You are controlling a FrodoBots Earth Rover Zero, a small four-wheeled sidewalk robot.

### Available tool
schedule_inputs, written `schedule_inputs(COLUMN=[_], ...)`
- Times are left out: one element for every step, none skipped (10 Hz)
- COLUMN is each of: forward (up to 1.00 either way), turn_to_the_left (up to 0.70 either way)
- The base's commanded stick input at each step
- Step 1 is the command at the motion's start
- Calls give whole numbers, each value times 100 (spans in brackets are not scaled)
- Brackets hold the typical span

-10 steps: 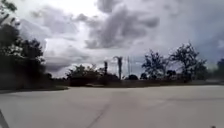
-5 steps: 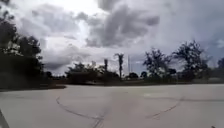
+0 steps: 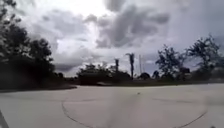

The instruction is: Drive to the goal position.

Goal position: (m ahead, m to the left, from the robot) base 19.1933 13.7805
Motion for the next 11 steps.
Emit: schedule_inputs(forward=[85,85,85,85,85,85,85,85,85,85,85], turn_to_the_left=[0,0,0,0,0,0,0,0,0,0,0])
